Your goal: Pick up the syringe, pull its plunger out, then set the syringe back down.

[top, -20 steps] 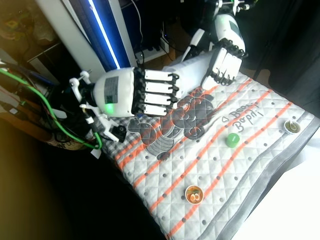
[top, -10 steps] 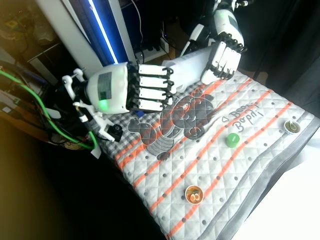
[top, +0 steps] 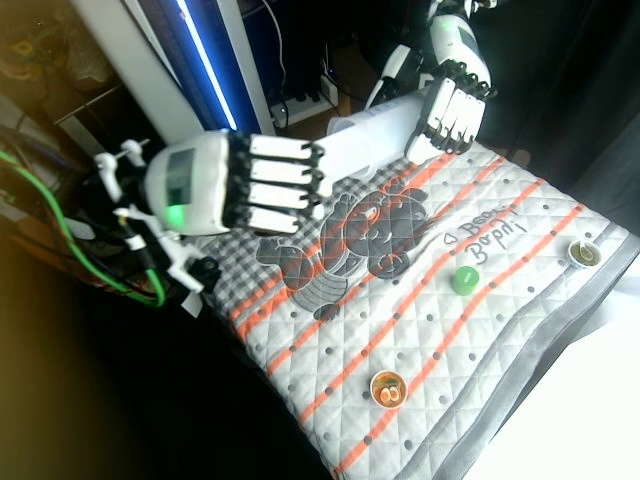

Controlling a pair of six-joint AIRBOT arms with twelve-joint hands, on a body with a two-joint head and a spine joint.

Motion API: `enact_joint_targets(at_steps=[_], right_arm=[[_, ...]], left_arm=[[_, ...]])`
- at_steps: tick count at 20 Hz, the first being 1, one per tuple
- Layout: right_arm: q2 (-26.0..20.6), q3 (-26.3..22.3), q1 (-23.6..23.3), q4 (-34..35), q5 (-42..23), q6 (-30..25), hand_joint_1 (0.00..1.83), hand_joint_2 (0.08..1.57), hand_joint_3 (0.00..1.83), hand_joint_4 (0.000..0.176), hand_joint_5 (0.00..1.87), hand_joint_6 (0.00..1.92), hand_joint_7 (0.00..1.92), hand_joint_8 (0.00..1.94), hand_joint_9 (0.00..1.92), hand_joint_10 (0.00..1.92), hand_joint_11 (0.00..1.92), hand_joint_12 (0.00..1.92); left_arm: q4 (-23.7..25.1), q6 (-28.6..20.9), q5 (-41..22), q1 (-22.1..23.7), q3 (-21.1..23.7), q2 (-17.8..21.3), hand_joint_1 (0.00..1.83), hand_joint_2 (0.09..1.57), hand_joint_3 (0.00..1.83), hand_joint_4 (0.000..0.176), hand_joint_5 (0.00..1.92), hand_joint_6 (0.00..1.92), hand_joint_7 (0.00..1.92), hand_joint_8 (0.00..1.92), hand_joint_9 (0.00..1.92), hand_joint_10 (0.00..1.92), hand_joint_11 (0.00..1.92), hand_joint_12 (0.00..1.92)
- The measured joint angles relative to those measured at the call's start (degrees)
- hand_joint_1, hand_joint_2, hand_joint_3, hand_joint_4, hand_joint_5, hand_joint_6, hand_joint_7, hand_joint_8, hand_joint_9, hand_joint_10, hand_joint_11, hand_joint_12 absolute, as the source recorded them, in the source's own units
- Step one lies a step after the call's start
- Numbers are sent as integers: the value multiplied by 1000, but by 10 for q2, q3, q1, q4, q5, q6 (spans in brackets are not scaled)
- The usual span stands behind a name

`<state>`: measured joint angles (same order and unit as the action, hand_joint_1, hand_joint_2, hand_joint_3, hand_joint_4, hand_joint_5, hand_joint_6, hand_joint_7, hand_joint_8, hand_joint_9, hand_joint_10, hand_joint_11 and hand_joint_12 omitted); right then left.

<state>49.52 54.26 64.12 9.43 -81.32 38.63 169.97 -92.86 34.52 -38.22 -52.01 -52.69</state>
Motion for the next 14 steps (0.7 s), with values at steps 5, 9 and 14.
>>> enact_joint_targets(at_steps=[5,9,14], right_arm=[[-10,-4,23,16,-21,1,1194,1235,7,0,765,1114,809,1671,970,1921,991,1921],[-16,-7,26,36,-27,15,1139,1185,0,0,850,1197,984,1662,1020,1870,1032,1921],[-39,-13,40,46,-41,17,1220,1230,1,0,762,1069,818,1574,974,1789,965,1921]], left_arm=[[0,5,2,-2,0,2,1201,1167,2,0,842,1164,912,1203,788,1301,624,1811],[-5,0,4,-6,0,4,1239,1147,2,0,857,1132,960,1115,852,1307,698,1787],[-8,3,16,-7,0,5,1240,1146,0,0,873,1101,953,1137,835,1317,678,1790]])
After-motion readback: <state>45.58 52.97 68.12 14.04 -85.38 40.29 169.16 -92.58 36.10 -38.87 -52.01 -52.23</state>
